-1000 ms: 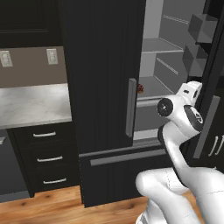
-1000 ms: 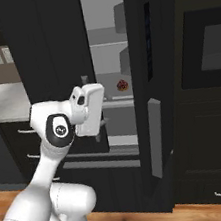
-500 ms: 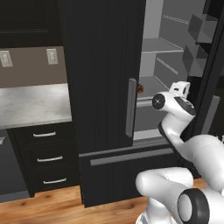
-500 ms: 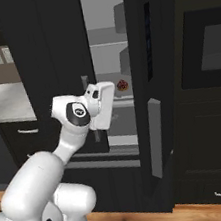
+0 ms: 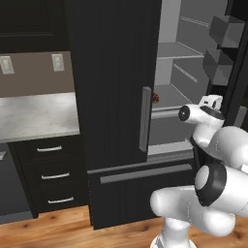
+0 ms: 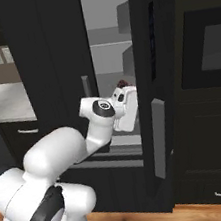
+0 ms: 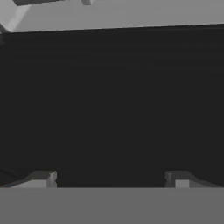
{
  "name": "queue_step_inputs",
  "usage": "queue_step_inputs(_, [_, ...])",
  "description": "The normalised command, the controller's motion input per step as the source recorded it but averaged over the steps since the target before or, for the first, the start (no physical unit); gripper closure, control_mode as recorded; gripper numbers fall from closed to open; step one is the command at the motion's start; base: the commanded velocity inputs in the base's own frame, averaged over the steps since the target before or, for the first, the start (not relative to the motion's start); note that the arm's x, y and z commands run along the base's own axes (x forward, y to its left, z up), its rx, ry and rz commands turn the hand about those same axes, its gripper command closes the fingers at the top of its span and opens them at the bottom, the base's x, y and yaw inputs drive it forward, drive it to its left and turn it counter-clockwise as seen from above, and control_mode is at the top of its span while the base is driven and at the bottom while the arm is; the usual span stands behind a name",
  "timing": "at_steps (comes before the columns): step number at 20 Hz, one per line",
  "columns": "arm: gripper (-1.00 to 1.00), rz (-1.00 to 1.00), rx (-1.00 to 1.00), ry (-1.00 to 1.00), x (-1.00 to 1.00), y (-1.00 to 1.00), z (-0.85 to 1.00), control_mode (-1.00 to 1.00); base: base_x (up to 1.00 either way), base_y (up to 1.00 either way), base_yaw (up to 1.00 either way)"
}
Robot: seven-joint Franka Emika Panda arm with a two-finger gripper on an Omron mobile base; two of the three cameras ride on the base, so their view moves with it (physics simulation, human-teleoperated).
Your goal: Take the cakes from the fridge and place them on the empty tray on the dining counter.
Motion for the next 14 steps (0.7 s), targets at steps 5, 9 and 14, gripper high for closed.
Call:
queue_step_inputs(5, [-1.0, -0.19, 0.0, 0.0, -0.19, -1.0, -0.41, -1.0, 0.0, 0.0, 0.0])
queue_step_inputs(9, [-1.0, -0.16, 0.02, -0.03, -0.65, -0.97, -0.18, -1.0, 0.0, 0.0, 0.0])
queue_step_inputs(14, [-1.0, -0.03, 0.06, -0.21, -0.82, -0.18, 0.11, -1.0, 0.0, 0.0, 0.0])
